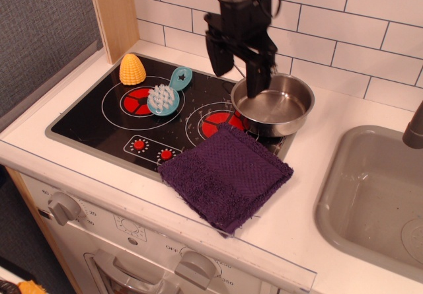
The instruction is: Move the pot to the lower left edge of the stove
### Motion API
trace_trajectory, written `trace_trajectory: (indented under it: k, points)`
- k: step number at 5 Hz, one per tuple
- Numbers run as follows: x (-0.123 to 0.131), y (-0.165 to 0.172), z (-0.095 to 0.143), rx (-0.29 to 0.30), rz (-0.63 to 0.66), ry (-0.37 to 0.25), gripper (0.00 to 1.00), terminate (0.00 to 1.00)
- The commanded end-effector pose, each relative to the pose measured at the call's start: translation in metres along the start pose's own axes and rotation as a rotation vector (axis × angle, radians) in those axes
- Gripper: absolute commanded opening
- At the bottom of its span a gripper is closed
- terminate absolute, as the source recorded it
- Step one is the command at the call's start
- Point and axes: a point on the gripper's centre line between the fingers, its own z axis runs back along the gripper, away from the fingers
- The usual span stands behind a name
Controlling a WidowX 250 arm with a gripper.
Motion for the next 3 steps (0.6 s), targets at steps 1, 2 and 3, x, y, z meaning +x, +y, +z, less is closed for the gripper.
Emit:
trace_trajectory:
  k: [1,2,3]
  points:
    - [0.017,-0.057,0.009,-0.009,-0.192,-0.052,1.0,0.0]
    - [0.02,-0.064,-0.004,-0.002,-0.207,-0.029,1.0,0.0]
    - [0.027,-0.064,-0.021,0.025,-0.194,-0.026,1.0,0.0]
